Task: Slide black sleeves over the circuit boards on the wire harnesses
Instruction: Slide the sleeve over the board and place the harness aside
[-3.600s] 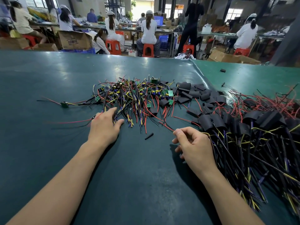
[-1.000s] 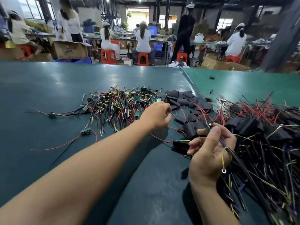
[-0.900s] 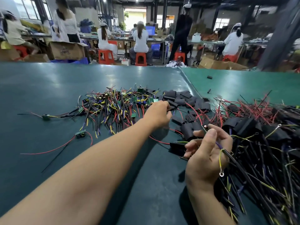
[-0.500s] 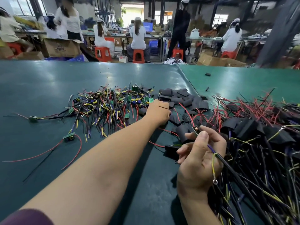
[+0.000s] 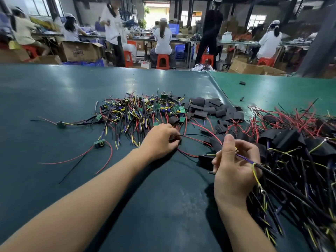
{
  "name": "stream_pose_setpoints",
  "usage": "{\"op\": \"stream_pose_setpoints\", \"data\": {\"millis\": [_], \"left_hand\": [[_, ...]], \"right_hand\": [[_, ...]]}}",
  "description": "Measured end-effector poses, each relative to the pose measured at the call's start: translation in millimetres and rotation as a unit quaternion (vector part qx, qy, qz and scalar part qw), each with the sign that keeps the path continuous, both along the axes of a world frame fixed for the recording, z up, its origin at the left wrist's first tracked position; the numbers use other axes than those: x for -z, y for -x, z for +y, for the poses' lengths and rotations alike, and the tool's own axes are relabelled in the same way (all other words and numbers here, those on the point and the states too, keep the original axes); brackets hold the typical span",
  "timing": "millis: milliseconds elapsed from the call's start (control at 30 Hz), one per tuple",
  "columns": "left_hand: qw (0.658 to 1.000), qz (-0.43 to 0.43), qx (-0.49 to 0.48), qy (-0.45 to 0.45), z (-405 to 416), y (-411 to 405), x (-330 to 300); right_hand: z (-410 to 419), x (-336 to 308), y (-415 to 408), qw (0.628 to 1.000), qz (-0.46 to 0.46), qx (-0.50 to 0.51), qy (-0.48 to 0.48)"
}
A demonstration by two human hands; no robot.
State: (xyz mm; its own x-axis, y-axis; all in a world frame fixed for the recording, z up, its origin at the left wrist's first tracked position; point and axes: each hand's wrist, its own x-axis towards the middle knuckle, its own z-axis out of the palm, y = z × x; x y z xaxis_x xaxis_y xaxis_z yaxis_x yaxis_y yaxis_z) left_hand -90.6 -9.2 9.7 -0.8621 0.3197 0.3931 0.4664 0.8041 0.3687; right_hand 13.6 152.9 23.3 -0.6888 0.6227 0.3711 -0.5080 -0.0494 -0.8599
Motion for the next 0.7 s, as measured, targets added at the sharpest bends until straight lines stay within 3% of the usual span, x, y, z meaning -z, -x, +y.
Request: {"op": "stream_pose_setpoints", "data": {"millis": [133,333,500,600,700], "left_hand": [[0.99,0.109,-0.007,-0.092,-22,-47,1],[0.996,-0.046,0.071,-0.001,-55,-87,0],[0.998,0.023,0.039,0.051,-63,-89,-2],[0.997,0.073,0.021,0.009,-68,-94,4],[0.994,0.042,0.008,-0.103,-85,-95,10]], "right_hand": [[3,2,-2,1.0,0.005,-0.023,0.015],[2,9,5,0.993,-0.033,-0.111,-0.005],[2,13,9,0.982,-0.079,-0.167,0.039],[1,14,10,0.975,-0.096,-0.194,0.047],[-2,14,10,0.97,-0.108,-0.216,0.04]]}}
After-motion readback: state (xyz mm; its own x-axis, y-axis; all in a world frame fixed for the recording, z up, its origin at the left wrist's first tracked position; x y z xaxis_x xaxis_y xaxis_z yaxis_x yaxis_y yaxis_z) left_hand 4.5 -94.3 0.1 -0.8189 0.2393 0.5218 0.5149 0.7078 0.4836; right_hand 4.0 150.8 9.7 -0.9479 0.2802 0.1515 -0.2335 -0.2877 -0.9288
